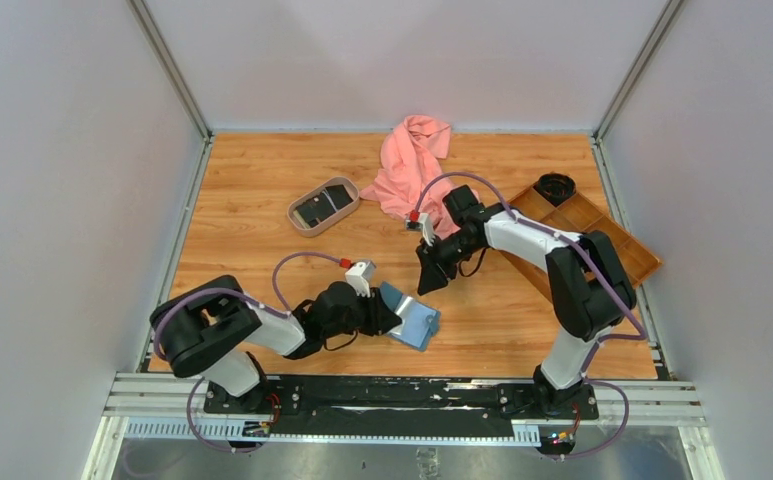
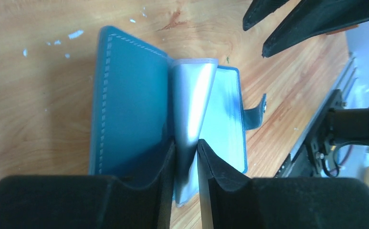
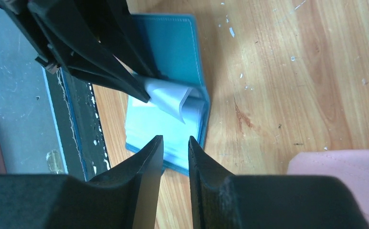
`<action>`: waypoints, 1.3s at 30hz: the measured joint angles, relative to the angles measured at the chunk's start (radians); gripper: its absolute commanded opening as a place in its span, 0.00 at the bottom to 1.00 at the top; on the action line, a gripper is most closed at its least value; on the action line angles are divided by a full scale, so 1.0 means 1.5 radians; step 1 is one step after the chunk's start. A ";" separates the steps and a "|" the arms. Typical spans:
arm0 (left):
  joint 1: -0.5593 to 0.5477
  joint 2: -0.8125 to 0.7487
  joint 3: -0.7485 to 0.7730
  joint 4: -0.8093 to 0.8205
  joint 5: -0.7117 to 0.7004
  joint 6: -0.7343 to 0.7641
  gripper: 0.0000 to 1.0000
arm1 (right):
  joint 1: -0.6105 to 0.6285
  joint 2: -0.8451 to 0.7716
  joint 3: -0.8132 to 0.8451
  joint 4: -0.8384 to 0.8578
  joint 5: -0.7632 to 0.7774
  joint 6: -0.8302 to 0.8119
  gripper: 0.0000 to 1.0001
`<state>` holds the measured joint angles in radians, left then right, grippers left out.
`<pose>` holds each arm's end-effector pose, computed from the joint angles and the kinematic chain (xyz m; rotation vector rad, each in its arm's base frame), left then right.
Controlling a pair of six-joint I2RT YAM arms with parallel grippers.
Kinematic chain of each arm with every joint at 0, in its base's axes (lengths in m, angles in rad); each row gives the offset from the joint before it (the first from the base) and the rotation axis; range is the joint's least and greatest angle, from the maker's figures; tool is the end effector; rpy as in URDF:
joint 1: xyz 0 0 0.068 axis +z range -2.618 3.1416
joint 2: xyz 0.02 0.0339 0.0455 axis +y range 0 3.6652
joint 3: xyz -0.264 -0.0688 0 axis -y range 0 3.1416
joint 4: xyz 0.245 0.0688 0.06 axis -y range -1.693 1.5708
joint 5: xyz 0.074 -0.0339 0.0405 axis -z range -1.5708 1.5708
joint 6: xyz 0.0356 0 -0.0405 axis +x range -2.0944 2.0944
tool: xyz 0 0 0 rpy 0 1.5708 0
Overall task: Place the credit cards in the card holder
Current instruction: Open the card holder at the center of the board.
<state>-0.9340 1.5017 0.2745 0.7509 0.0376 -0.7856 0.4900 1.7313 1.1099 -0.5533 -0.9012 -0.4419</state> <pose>0.1406 -0.1923 0.1162 0.1913 2.2280 -1.0598 0.2810 0.1815 0.1916 -1.3465 2.1347 1.2271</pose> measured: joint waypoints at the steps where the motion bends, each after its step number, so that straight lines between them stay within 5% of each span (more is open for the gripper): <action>1: 0.003 0.013 -0.011 0.032 0.014 -0.018 0.25 | 0.000 0.002 0.000 0.002 -0.004 0.003 0.28; 9: 0.024 0.135 -0.049 0.251 0.076 -0.112 0.25 | 0.000 0.048 0.000 0.008 -0.019 0.026 0.35; 18: 0.025 0.178 -0.054 0.326 0.101 -0.143 0.32 | 0.014 0.076 0.000 0.008 -0.059 0.040 0.36; 26: 0.028 0.186 -0.060 0.363 0.119 -0.152 0.62 | 0.026 0.090 0.000 0.007 -0.134 0.052 0.35; 30: 0.028 0.186 -0.061 0.383 0.130 -0.153 0.66 | 0.026 0.104 0.010 0.008 -0.188 0.071 0.35; 35: 0.028 0.184 -0.061 0.385 0.137 -0.151 0.58 | 0.026 0.163 0.035 0.020 -0.243 0.112 0.35; 39: 0.028 0.170 -0.061 0.352 0.132 -0.142 0.34 | 0.026 0.188 0.039 0.024 -0.246 0.130 0.35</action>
<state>-0.8921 1.7561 0.1833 1.2785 0.2352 -0.9993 0.5285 2.0136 1.1683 -0.5175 -1.2709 -0.2474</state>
